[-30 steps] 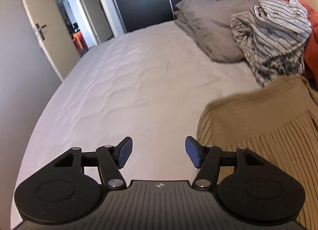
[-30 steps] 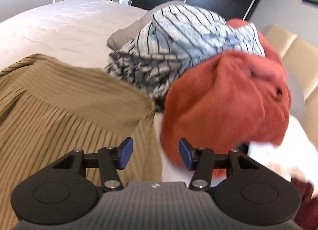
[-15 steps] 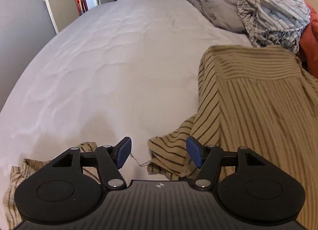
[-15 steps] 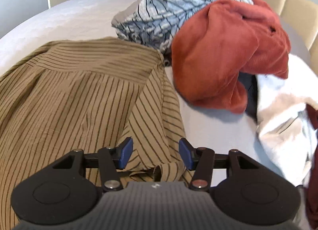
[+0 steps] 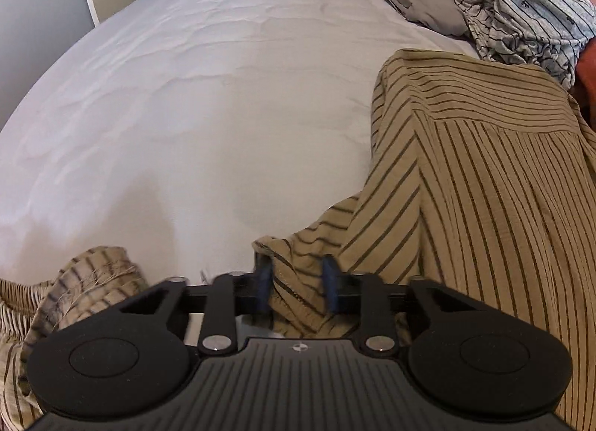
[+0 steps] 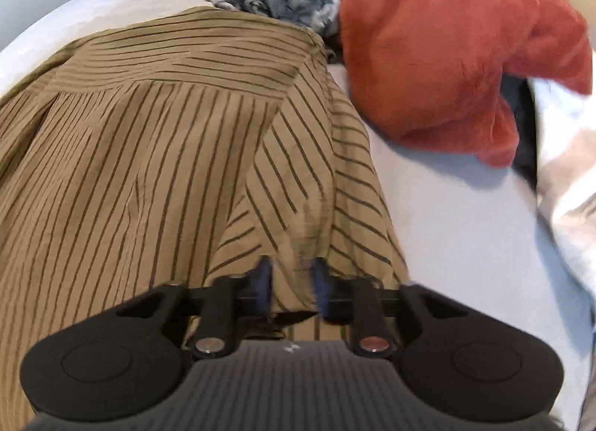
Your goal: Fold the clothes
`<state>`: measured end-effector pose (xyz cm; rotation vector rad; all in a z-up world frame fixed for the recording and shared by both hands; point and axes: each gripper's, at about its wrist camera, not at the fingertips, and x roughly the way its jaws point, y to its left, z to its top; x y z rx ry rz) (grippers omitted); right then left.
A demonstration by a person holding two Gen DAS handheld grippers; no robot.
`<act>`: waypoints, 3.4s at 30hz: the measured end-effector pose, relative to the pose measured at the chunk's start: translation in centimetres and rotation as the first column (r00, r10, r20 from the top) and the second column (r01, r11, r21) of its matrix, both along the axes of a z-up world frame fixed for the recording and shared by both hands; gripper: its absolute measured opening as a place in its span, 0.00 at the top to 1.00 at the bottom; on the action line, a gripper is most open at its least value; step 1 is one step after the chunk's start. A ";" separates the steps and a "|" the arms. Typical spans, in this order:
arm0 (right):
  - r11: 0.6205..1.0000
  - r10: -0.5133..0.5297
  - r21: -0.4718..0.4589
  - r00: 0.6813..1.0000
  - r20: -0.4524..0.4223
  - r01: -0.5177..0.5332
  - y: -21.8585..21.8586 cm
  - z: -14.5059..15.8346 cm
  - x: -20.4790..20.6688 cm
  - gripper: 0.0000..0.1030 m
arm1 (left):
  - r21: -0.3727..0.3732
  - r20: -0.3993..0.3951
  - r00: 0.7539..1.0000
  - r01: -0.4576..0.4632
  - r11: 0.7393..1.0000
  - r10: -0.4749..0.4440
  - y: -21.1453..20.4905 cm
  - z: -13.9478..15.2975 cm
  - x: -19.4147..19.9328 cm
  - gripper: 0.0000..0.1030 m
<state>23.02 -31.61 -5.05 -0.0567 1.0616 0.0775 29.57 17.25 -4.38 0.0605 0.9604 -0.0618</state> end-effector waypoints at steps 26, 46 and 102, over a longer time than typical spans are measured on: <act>0.881 -0.406 -0.170 0.890 0.209 0.442 -15.9 2.5 2.7 0.97 | 0.001 0.111 0.971 -0.215 0.977 0.213 4.3 3.2 4.2 1.00; 0.849 -0.435 -0.232 0.877 0.203 0.474 -17.0 -0.4 2.7 0.54 | -0.152 0.114 0.922 -0.352 0.923 0.371 9.5 2.7 5.1 0.37; 0.995 -0.046 -0.059 0.895 0.443 0.081 -2.5 1.2 5.8 0.42 | 0.017 0.038 0.991 0.127 0.992 -0.127 4.9 0.6 5.2 0.98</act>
